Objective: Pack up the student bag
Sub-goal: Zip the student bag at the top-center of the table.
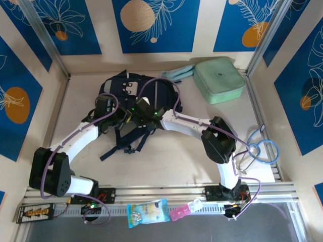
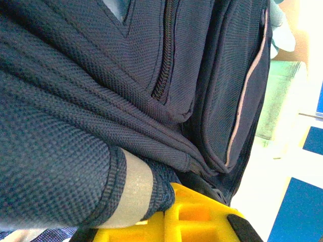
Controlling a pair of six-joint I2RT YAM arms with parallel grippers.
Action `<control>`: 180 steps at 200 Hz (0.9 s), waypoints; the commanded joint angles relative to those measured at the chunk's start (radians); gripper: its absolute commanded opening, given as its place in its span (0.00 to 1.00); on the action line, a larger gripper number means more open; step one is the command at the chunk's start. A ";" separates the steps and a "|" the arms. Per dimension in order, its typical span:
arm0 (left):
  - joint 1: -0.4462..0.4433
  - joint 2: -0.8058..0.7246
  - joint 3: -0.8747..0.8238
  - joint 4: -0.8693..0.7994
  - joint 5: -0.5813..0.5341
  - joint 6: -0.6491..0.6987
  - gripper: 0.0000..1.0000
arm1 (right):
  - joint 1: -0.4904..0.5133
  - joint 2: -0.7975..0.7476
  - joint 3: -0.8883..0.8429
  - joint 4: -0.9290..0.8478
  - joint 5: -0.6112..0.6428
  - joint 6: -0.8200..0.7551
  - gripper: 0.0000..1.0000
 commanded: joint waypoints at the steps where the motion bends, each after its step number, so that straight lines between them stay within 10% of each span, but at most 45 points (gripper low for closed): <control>1: 0.017 -0.031 0.022 0.026 0.013 0.012 0.00 | -0.053 -0.071 -0.087 -0.049 0.114 0.046 0.18; 180: 0.038 -0.041 -0.001 0.015 0.010 0.026 0.00 | -0.093 -0.134 -0.234 0.033 0.103 -0.059 0.13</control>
